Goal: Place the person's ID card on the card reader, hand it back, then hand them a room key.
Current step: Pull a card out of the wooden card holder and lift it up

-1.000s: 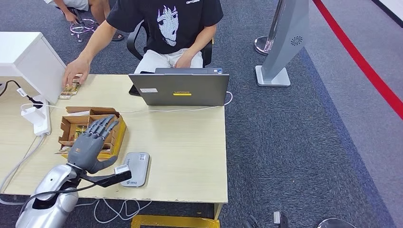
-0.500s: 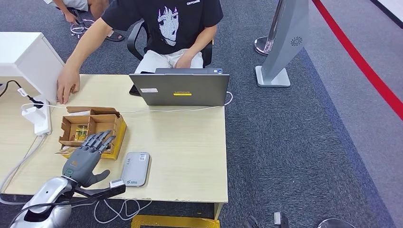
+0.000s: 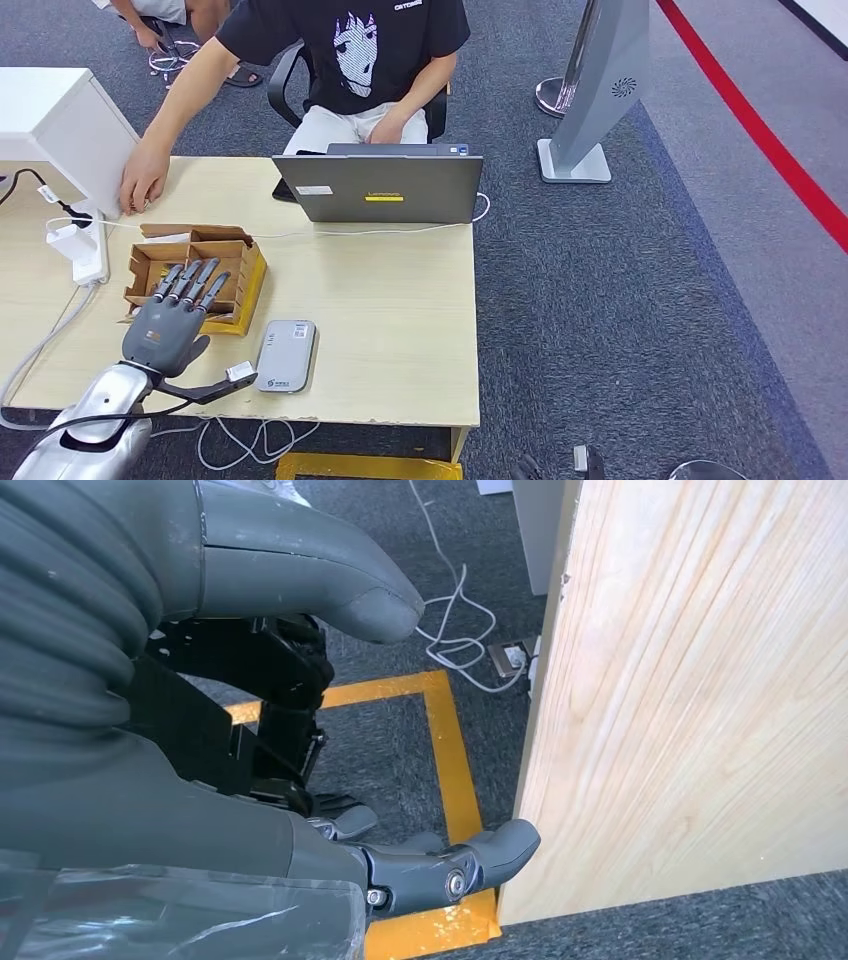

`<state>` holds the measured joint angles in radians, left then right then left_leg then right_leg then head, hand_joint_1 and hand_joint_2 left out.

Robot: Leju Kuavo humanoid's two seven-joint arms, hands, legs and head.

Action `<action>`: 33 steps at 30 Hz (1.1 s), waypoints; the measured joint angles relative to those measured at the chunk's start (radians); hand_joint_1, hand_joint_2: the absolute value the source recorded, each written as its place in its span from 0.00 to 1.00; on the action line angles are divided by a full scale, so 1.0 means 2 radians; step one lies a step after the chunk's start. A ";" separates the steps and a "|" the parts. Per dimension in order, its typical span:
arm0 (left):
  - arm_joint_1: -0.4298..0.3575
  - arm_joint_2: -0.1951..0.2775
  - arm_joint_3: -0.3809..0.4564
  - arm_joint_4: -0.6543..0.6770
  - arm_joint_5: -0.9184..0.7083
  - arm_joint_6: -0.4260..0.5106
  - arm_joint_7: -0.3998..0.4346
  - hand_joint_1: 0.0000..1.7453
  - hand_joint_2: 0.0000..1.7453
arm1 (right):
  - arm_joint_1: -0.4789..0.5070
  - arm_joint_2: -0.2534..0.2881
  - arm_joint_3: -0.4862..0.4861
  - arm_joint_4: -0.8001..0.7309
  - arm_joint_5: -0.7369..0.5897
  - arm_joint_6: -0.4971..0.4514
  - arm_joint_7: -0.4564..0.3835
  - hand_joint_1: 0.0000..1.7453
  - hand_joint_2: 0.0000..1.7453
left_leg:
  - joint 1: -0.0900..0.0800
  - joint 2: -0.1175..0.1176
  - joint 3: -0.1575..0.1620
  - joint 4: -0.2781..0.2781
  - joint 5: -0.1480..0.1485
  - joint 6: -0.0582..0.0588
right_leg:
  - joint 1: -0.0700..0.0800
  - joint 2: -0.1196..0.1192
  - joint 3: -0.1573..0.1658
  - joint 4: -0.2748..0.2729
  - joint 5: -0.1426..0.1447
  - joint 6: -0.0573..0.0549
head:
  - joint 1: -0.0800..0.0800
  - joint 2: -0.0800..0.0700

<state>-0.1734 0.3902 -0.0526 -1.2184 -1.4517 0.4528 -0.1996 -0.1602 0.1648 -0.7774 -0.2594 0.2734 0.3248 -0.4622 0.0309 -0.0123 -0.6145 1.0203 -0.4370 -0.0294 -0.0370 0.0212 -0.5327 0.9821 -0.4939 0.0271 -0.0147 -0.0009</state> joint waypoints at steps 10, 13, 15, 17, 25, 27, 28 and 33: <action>-0.022 -0.008 0.004 0.051 -0.002 0.016 -0.006 0.00 1.00 | -0.002 0.000 0.001 0.000 0.000 0.000 0.001 0.00 1.00 | 0.000 0.000 0.000 0.000 0.000 0.000 | 0.000 0.000 0.000 0.000 0.000 0.000 | 0.000 0.000; -0.024 -0.010 0.004 0.056 -0.003 0.017 -0.009 0.02 1.00 | -0.002 0.000 0.001 0.000 0.000 0.000 0.001 0.00 1.00 | 0.000 0.000 0.000 0.000 0.000 0.000 | 0.000 0.000 0.000 0.000 0.000 0.000 | 0.000 0.000; -0.025 -0.011 0.005 0.059 -0.003 0.017 -0.009 0.52 1.00 | -0.002 0.000 0.001 0.000 0.000 0.000 0.001 0.00 1.00 | 0.000 0.000 0.000 0.000 0.000 0.000 | 0.000 0.000 0.000 0.000 0.000 0.000 | 0.000 0.000; -0.026 -0.012 0.005 0.062 -0.002 0.017 -0.010 1.00 1.00 | -0.002 0.000 0.001 0.000 -0.001 0.000 0.001 0.00 1.00 | 0.000 0.000 0.000 0.000 0.000 0.000 | 0.000 0.000 0.000 0.000 0.000 0.000 | 0.000 0.000; -0.029 -0.014 0.005 0.070 0.012 0.016 -0.022 1.00 1.00 | -0.002 0.000 0.001 0.000 -0.001 0.001 0.000 0.00 1.00 | 0.000 0.000 0.000 0.000 0.000 0.000 | 0.000 0.000 0.000 0.000 0.000 0.000 | 0.000 0.000; -0.030 -0.016 0.006 0.071 0.015 0.016 -0.025 1.00 1.00 | -0.002 0.000 0.001 0.000 -0.001 0.001 0.000 0.00 1.00 | 0.000 0.000 0.000 0.000 0.000 0.000 | 0.000 0.000 0.000 0.000 0.000 0.000 | 0.000 0.000; -0.030 -0.017 0.007 0.072 0.016 0.016 -0.025 1.00 1.00 | -0.002 0.000 0.001 0.000 -0.001 0.001 0.000 0.00 1.00 | 0.000 0.000 0.000 0.000 0.000 0.000 | 0.000 0.000 0.000 0.000 0.000 0.000 | 0.000 0.000; -0.033 -0.020 0.010 0.072 0.019 0.019 -0.029 1.00 1.00 | -0.002 0.000 0.001 0.000 -0.001 0.002 0.000 0.00 1.00 | 0.000 0.000 0.000 0.000 0.000 0.000 | 0.000 0.000 0.000 0.000 0.000 0.000 | 0.000 0.000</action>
<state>-0.2402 0.3510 -0.0317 -1.0735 -1.4139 0.4899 -0.2567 -0.1644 0.1648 -0.7759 -0.2590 0.2705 0.3280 -0.4612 0.0309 -0.0124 -0.6144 1.0203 -0.4370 -0.0294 -0.0370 0.0211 -0.5329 0.9821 -0.4939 0.0271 -0.0148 -0.0009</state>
